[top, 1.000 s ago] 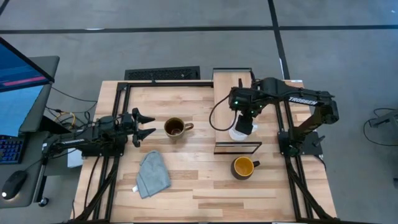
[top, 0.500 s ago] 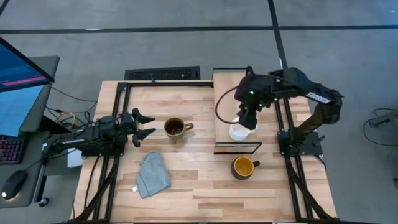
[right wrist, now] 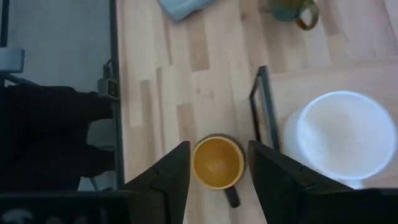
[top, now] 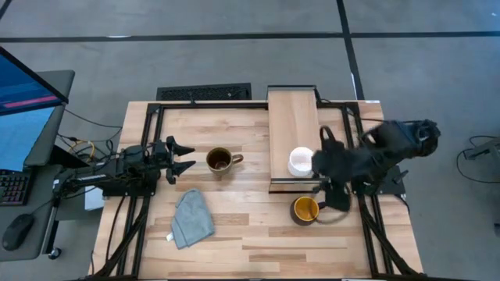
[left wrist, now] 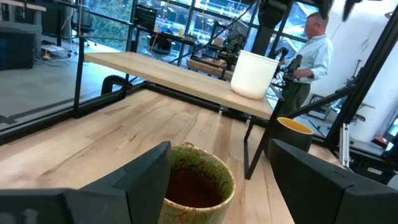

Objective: Stack small to large cups/mugs on shelf
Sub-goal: Put the black mug on the shelf

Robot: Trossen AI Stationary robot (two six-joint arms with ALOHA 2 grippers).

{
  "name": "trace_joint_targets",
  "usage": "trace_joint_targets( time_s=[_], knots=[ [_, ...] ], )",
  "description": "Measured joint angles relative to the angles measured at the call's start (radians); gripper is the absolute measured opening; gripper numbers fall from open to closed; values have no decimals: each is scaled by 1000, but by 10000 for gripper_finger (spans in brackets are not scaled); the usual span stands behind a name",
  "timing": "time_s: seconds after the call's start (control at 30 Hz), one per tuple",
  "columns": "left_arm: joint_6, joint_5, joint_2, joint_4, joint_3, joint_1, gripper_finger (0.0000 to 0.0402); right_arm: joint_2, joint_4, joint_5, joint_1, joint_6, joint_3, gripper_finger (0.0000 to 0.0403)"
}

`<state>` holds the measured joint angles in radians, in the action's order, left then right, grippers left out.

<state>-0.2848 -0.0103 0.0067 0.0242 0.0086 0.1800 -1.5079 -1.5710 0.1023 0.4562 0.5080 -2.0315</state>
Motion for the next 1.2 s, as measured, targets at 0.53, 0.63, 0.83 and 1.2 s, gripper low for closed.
trace_joint_targets(
  time_s=[0.53, 0.63, 0.83, 1.2],
  knots=[
    [0, 0, 0, 0, 0, 0, 261, -14, 0, 214, 322, 327, 175, 178],
    [0, 0, 0, 0, 0, 0, 261, -16, 11, 213, 330, 380, 241, 178],
    [0, 0, 0, 0, 0, 0, 261, -16, 62, 212, 336, 375, 366, 180],
    [0, 0, 0, 0, 0, 0, 261, -16, 113, 139, 342, 376, 591, 176]
  ],
)
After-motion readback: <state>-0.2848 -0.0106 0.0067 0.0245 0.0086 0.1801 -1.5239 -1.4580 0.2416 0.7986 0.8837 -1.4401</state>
